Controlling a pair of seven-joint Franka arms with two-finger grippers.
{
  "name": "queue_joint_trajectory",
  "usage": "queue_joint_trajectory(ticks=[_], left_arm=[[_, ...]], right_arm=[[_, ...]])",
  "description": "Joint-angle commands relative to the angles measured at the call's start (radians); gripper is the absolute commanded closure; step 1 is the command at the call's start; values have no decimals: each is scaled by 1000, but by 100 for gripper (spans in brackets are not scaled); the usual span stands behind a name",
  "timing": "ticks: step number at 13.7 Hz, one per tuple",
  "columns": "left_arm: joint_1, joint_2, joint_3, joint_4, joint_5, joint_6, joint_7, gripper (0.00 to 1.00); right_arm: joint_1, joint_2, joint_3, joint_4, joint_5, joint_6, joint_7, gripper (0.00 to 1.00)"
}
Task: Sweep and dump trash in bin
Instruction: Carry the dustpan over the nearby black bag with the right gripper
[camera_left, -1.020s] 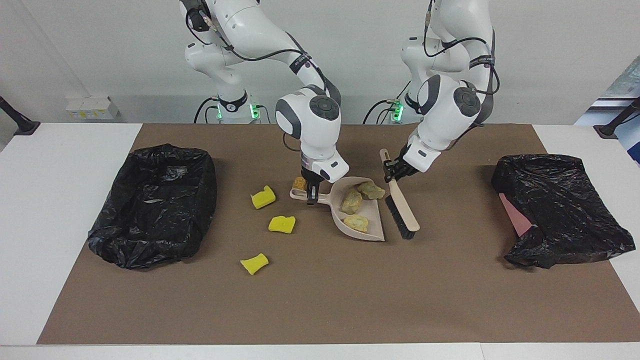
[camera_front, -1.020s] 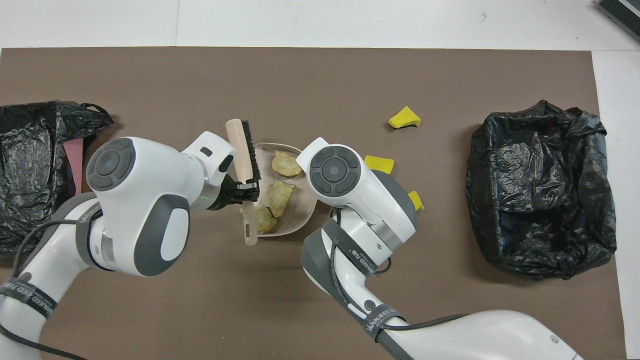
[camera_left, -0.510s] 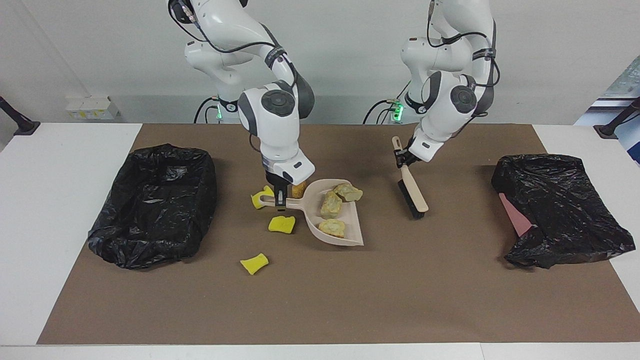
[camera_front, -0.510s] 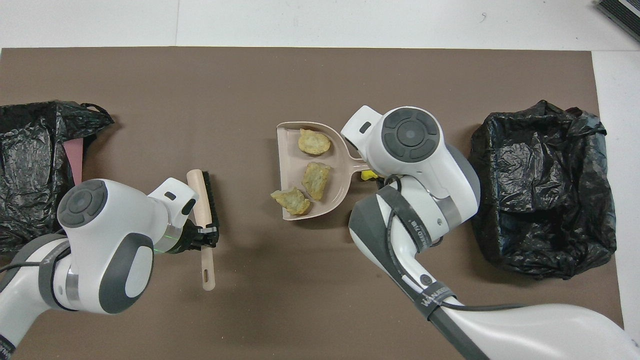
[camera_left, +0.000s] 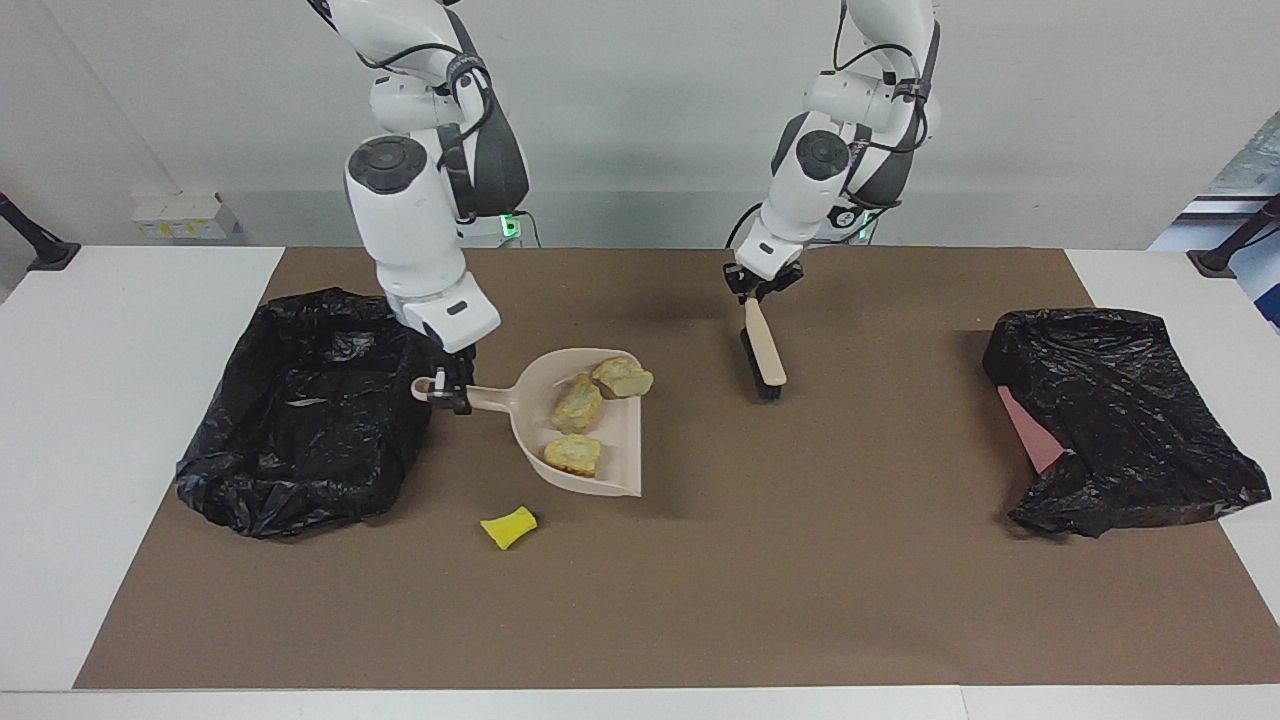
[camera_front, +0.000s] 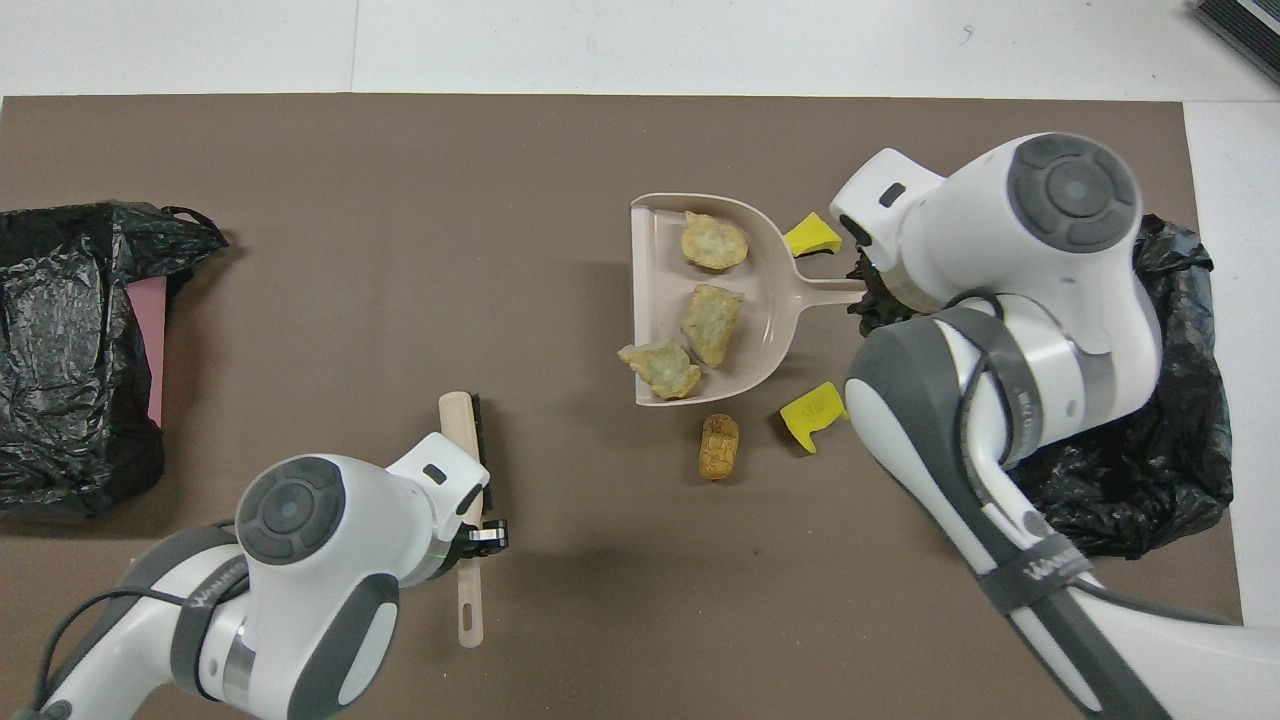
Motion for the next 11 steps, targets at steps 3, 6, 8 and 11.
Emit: queue_joint_trajectory(ticks=[3,6,8,11], left_arm=[[-68,-21,-73,-76,47,84,-187,100],[-70,8,-70,-84,56,121,-189,17],[-15,25,-70,-25,62,93,-188,0],[95,43,-70,83,64,90,-174,0]], right_arm=[[-214,-92,13,-3,54,-96,-113,100],[-363,-101,7,-3,77,-131,-162,100],[-436,-115,4,-15,57,-129,-214,100],[-519,-126,2,-26,-65,-113,-222,100]])
